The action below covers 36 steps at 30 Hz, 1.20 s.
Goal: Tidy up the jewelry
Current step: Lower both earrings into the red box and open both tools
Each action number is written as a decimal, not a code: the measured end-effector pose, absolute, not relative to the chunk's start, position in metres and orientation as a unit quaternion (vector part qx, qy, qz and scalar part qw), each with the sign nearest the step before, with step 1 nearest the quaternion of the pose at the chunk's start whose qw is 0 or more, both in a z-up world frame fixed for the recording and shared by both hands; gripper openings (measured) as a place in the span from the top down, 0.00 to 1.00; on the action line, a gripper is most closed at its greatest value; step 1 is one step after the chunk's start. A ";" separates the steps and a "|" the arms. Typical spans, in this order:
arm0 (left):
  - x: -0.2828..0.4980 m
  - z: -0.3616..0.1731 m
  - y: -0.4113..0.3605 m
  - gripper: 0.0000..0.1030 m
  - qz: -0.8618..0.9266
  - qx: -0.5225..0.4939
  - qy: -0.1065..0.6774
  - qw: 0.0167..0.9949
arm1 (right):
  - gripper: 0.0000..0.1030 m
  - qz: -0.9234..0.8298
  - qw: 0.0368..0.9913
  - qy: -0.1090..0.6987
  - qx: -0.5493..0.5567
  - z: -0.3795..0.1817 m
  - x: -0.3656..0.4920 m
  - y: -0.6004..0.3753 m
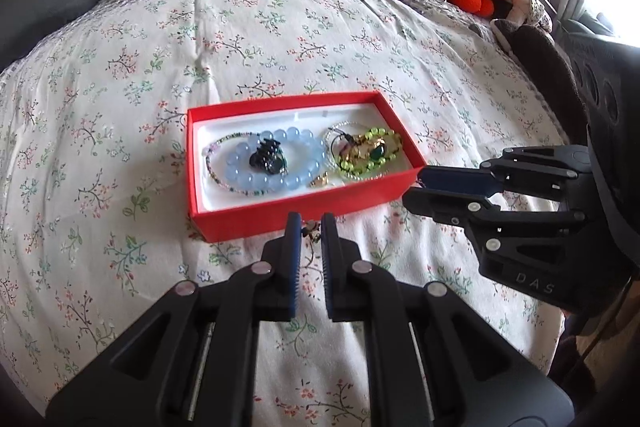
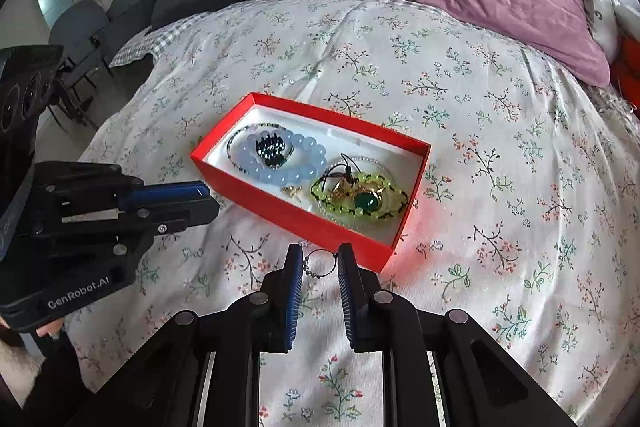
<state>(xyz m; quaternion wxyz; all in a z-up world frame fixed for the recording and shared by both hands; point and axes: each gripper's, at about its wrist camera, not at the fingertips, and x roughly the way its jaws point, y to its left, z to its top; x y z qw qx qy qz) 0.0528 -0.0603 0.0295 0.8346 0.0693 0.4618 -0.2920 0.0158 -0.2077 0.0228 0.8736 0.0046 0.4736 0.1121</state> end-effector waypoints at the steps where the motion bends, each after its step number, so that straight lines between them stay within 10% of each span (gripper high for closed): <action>1: 0.055 0.030 -0.062 0.89 -0.289 0.070 0.458 0.838 | 0.82 0.106 0.878 0.467 0.010 0.026 0.022 -0.208; 21: 0.087 0.018 -0.086 0.88 -0.291 0.043 0.442 0.847 | 0.81 0.067 0.885 0.452 0.091 0.021 0.070 -0.229; 34: 0.069 0.035 -0.069 0.31 -0.262 0.072 0.437 0.858 | 0.69 0.066 0.886 0.449 0.094 0.036 0.057 -0.238; 36: 0.065 0.035 -0.063 0.23 -0.241 0.068 0.445 0.860 | 0.44 0.060 0.885 0.452 0.091 0.036 0.051 -0.239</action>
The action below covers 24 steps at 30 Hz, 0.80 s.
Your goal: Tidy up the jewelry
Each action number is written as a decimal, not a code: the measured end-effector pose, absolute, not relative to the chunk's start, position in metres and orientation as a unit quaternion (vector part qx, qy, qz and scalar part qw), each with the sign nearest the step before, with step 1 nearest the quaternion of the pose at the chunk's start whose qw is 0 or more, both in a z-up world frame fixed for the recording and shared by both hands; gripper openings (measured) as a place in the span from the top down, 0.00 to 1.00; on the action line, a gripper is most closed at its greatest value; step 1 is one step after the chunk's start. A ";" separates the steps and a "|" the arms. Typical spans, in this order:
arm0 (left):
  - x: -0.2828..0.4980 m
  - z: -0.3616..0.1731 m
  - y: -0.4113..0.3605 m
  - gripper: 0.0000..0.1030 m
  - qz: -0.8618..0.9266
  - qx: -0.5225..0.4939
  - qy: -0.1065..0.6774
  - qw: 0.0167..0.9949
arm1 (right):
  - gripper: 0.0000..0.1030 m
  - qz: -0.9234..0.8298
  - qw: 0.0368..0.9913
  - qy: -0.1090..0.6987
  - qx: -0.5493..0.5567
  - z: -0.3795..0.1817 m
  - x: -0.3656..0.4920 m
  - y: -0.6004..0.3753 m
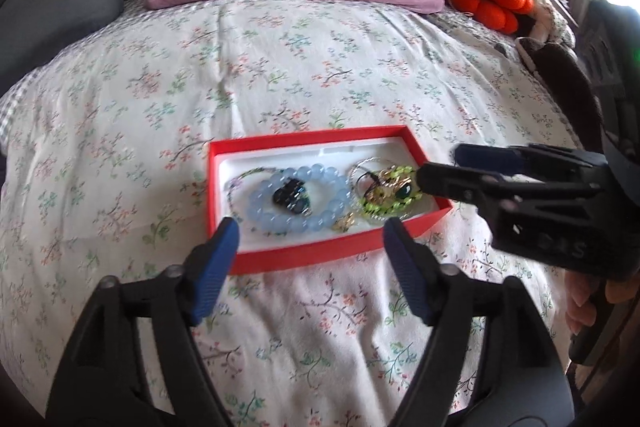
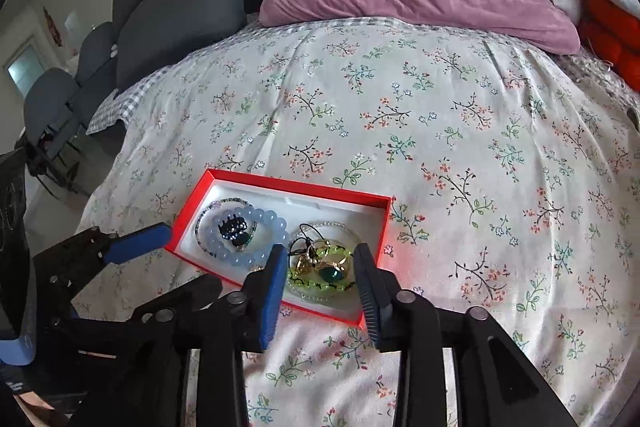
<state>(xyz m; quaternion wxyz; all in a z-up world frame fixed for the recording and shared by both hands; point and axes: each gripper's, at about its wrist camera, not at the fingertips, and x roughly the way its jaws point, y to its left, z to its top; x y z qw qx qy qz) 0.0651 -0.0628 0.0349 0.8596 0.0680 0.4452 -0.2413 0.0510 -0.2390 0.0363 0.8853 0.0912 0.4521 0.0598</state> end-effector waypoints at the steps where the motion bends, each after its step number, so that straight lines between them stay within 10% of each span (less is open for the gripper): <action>1: 0.063 0.034 -0.060 0.20 -0.229 0.067 0.450 0.861 | 0.36 0.057 0.885 0.453 0.091 0.036 0.047 -0.240; 7: 0.053 0.027 -0.037 0.01 -0.174 0.052 0.491 0.852 | 0.26 0.036 0.877 0.473 0.073 0.036 0.027 -0.237; 11: 0.044 0.024 -0.024 0.01 -0.141 0.056 0.503 0.851 | 0.00 0.005 0.873 0.485 0.050 0.030 0.011 -0.230; 24: 0.037 0.020 -0.004 0.01 -0.071 0.049 0.515 0.853 | 0.00 -0.018 0.874 0.486 0.000 0.033 -0.008 -0.209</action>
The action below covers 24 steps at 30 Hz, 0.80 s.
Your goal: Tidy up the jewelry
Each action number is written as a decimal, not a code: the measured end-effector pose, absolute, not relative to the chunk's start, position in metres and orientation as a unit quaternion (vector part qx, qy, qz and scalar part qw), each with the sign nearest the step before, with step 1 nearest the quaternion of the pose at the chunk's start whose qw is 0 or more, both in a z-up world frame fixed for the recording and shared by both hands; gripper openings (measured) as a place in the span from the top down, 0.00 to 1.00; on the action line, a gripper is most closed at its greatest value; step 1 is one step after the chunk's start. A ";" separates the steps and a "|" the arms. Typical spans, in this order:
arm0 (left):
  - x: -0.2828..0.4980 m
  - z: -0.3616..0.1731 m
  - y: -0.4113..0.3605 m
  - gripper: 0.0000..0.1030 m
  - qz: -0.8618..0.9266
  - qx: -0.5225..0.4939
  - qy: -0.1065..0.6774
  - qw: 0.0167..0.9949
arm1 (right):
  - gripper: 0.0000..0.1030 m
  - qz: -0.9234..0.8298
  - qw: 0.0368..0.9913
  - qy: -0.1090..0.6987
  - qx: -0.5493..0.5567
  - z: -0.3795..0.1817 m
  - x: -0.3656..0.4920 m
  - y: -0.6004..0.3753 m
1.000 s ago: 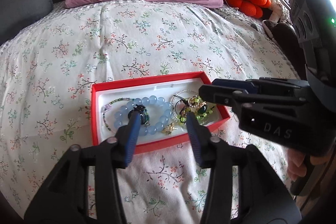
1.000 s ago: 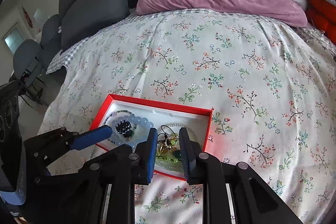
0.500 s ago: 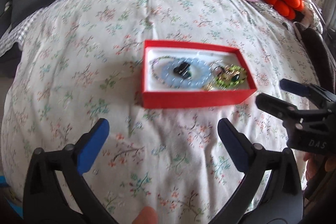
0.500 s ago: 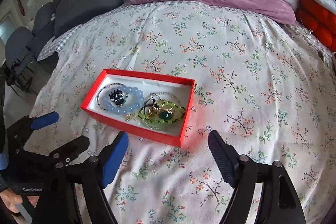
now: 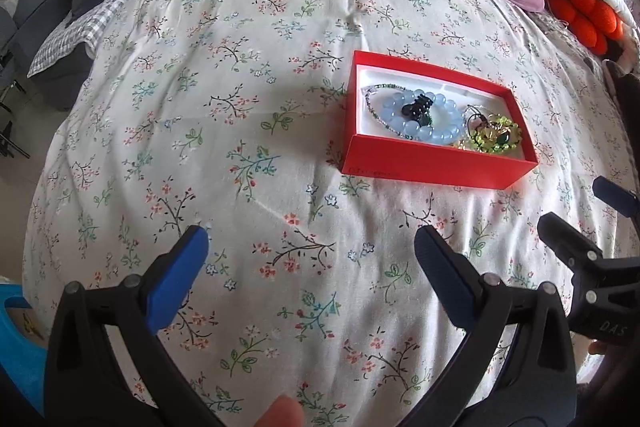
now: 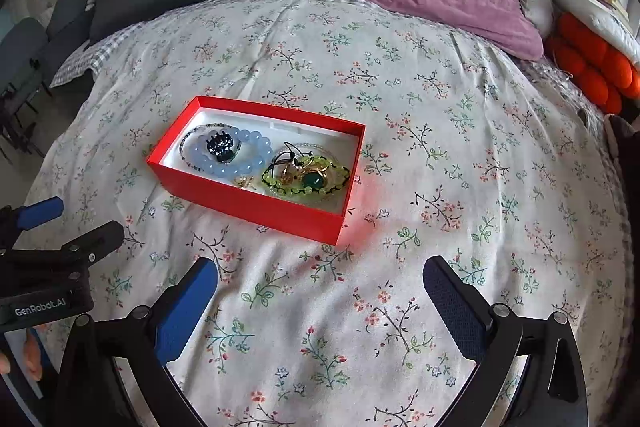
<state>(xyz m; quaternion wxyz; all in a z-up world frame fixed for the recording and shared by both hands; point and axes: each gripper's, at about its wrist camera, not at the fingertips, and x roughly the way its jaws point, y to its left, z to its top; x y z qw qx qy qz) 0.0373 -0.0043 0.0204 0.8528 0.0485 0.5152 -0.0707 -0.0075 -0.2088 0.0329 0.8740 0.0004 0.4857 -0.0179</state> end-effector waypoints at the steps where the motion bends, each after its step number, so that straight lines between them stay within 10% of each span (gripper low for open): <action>1: 0.038 0.019 -0.006 0.01 -0.070 0.051 0.516 0.852 | 0.00 -0.019 0.874 0.486 -0.001 0.033 -0.007 -0.208; 24: 0.036 0.015 -0.017 0.01 -0.077 0.064 0.522 0.847 | 0.00 -0.029 0.866 0.499 -0.005 0.026 -0.004 -0.210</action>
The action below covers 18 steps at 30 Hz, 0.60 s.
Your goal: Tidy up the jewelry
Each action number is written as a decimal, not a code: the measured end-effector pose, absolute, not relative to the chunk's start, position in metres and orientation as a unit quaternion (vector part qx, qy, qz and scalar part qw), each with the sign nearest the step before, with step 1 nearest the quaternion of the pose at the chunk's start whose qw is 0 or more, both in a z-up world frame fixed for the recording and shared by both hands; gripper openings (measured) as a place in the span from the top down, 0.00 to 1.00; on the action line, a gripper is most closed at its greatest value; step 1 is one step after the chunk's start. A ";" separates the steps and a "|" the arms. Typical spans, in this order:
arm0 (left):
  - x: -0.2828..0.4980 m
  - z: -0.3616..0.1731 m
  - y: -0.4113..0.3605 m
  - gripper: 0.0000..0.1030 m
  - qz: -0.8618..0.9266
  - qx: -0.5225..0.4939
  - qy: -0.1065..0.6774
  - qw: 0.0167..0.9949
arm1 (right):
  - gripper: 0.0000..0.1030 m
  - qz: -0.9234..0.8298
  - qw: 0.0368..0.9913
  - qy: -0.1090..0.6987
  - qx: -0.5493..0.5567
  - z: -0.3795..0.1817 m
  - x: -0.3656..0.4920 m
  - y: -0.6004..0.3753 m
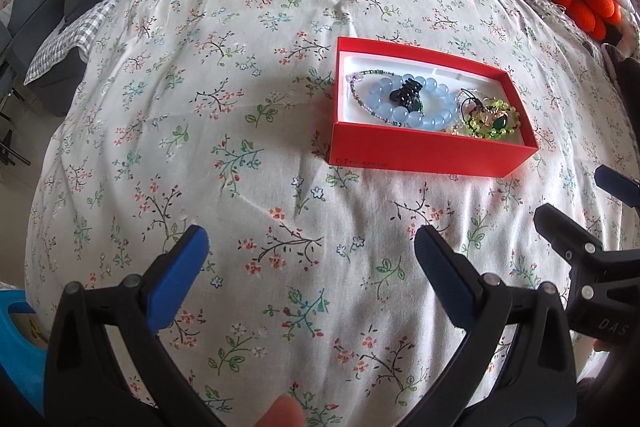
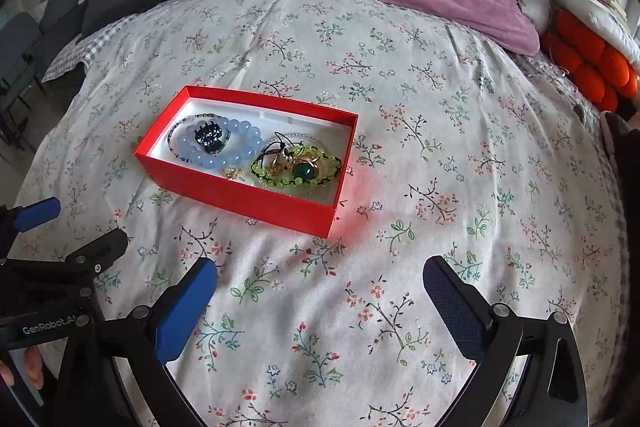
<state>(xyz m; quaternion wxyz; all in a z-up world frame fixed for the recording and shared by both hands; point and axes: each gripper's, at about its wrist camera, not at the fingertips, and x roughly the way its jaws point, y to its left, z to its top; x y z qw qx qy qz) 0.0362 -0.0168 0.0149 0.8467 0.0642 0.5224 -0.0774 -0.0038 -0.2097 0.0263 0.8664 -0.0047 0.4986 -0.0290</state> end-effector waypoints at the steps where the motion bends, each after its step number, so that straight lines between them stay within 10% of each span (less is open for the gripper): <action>1: 0.036 0.015 -0.017 0.01 -0.077 0.065 0.522 0.847 | 0.00 -0.029 0.866 0.499 -0.005 0.026 -0.004 -0.210; 18: 0.035 0.014 -0.018 0.01 -0.078 0.067 0.523 0.846 | 0.00 -0.029 0.865 0.501 -0.005 0.025 -0.003 -0.211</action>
